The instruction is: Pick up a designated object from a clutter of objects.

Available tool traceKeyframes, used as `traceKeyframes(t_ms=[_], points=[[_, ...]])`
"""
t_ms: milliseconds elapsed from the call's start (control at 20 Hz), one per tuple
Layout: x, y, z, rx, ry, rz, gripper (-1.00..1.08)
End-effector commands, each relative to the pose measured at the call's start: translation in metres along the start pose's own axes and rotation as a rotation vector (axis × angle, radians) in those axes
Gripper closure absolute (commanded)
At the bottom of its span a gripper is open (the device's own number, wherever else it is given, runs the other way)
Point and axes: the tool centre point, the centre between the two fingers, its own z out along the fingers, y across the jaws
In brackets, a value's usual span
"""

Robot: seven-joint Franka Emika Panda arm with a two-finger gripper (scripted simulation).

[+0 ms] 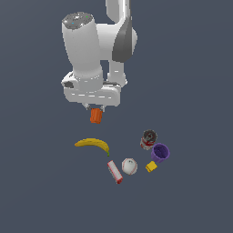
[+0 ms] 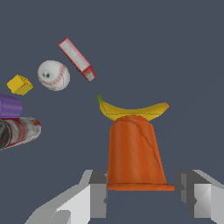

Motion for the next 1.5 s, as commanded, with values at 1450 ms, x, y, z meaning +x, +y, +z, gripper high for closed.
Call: traceKeyframes(t_ms=[1450], points=[[-0.006,0.132,-0.175,-0.011,-0.035,-0.006,1.08]])
